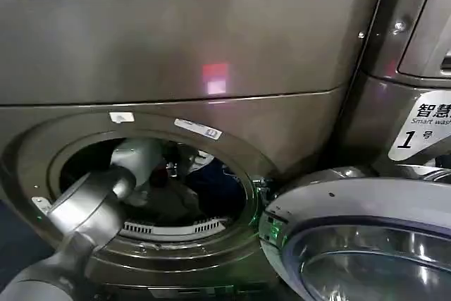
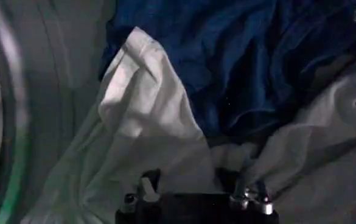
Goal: Grasp the clothes from the dryer.
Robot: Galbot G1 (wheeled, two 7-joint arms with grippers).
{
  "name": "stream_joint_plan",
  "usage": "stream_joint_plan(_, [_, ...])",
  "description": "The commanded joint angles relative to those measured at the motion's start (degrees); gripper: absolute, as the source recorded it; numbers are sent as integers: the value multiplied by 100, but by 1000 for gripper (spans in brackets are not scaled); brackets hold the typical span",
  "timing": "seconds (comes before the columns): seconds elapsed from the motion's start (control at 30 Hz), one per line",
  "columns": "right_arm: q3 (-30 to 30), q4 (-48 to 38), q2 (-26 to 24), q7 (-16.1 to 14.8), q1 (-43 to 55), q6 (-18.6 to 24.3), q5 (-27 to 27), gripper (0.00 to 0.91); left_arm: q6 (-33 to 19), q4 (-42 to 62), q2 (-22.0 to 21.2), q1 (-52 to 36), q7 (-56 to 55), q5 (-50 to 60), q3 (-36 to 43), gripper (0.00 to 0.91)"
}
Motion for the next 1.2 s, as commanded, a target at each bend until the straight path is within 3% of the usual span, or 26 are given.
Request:
stream_joint_plan(0.03, [10, -1, -2, 7, -5, 8, 8, 907, -18, 18, 14, 2, 26, -7, -24, 0])
stream_joint_plan(0.17, [7, -5, -10, 9, 12, 12, 5, 907, -32, -35, -1, 22, -99, -38, -274, 0])
stream_joint_plan(0.37, [-7, 16, 21, 19, 40, 14, 2, 907, -10, -472, 20, 244, -782, 54, -1899, 0])
stream_joint_plan(0.57, [-76, 52, 4, 33, 96, 9, -6, 907, 257, -1470, 365, 777, -1486, -516, -2838, 0])
stream_joint_plan(0.7, [-140, 31, -25, 30, 142, 17, -80, 907, 523, -2674, 554, 1459, -2214, -1457, -3442, 0])
stream_joint_plan(0.9, [-127, 21, -13, 37, 109, 23, -83, 907, 670, -4234, 570, 2405, -3222, -2005, -4151, 0])
stream_joint_plan(1.2, [-64, 188, 60, 7, 35, -77, -118, 907, 849, -6131, 64, 3816, -5097, -2600, -5007, 0])
